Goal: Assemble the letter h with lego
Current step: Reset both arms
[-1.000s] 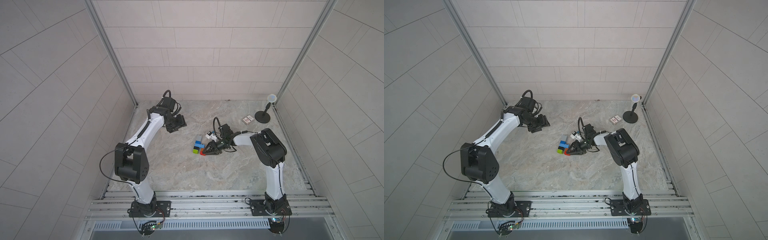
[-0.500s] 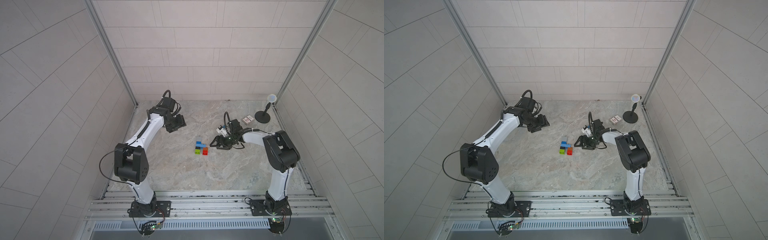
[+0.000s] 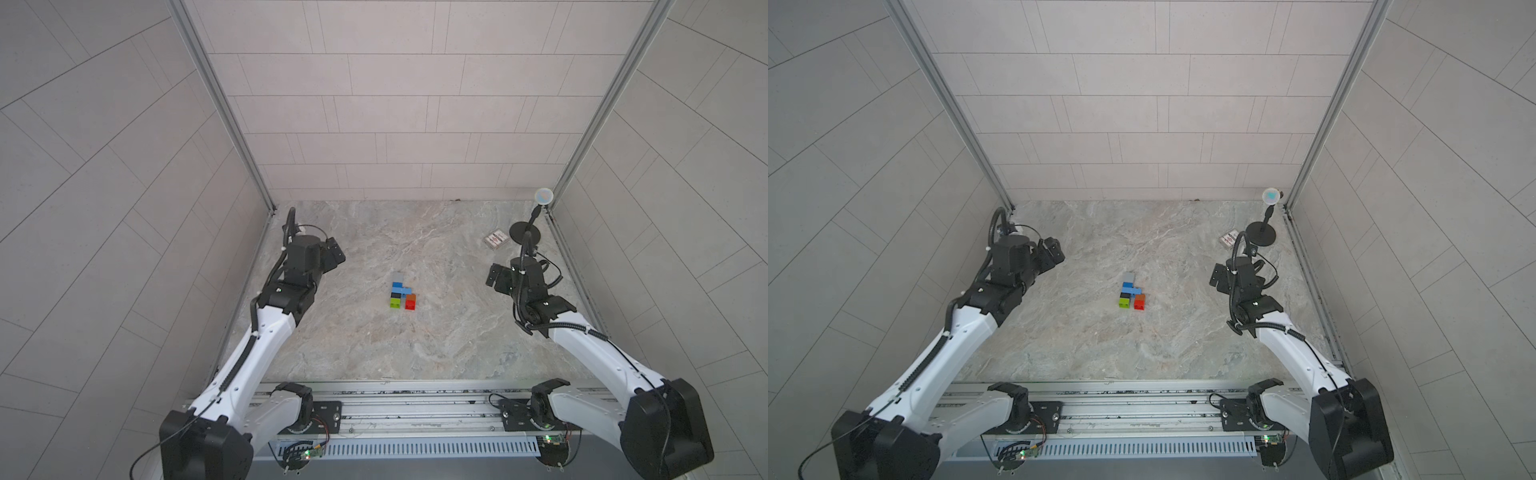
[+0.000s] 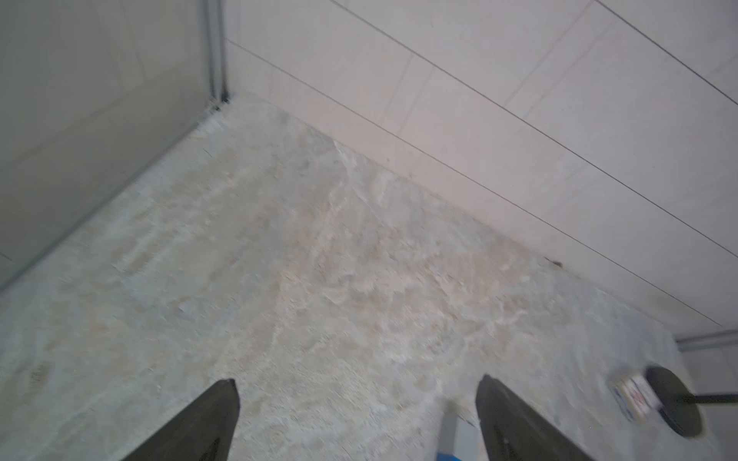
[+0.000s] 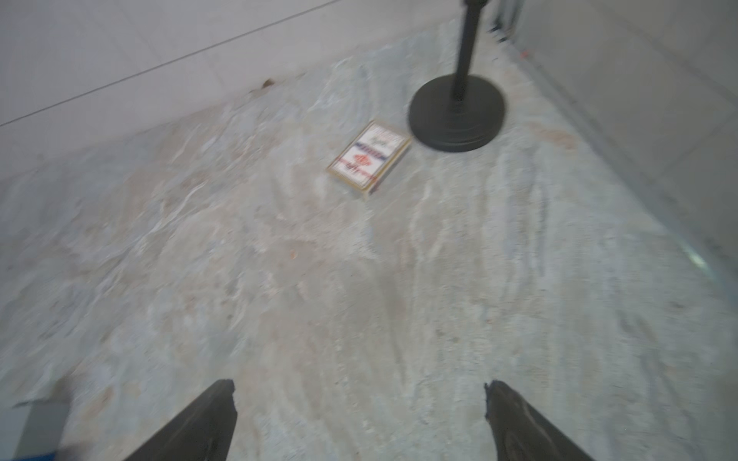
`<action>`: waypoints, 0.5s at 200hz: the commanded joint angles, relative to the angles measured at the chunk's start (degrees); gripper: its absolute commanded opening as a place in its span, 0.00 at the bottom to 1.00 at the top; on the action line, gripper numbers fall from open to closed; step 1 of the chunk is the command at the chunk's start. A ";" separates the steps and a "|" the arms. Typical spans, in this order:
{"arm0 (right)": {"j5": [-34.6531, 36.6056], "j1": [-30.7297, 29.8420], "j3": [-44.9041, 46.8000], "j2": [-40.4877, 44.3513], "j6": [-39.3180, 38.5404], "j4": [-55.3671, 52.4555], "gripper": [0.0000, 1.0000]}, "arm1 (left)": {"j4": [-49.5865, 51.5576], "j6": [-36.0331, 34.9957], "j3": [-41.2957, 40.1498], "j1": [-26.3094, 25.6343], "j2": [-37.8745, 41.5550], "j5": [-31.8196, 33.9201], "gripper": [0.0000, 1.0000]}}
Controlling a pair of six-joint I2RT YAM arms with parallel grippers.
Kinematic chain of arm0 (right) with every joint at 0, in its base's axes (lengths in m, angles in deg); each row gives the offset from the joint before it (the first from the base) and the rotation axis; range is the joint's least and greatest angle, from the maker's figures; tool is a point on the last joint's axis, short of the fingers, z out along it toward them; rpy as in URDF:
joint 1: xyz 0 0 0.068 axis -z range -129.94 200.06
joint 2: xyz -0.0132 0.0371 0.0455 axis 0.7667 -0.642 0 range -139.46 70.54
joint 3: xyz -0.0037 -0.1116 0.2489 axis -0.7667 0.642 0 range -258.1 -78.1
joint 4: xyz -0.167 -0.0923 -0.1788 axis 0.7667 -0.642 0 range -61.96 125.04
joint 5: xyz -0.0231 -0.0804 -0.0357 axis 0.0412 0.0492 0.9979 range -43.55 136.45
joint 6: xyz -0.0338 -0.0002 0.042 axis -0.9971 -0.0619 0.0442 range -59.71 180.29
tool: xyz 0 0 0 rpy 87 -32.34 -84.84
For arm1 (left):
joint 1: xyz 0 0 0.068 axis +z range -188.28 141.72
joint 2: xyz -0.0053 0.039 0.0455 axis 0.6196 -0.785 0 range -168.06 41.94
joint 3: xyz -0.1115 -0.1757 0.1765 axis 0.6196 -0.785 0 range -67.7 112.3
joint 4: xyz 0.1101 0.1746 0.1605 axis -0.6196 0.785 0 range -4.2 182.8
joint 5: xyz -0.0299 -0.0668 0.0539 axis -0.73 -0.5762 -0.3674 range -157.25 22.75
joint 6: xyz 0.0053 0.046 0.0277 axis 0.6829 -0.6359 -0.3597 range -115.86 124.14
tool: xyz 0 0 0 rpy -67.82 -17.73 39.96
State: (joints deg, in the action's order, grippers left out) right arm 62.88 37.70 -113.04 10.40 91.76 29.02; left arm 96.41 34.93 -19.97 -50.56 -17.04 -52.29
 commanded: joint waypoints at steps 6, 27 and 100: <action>13.82 2.05 6.66 7.30 -7.13 7.54 1.00 | -17.45 -9.59 -6.85 0.14 2.03 18.07 1.00; 8.12 2.86 21.01 11.77 -22.99 31.71 1.00 | -20.24 -14.34 -10.61 1.20 0.68 23.29 1.00; -12.83 12.44 17.17 -5.75 -26.21 34.57 1.00 | -30.67 -23.24 -22.50 8.67 -12.57 16.89 1.00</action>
State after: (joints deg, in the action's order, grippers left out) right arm 57.21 49.22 -91.70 11.55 68.90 58.81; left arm 73.40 16.44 -41.70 -42.97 -25.12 -33.45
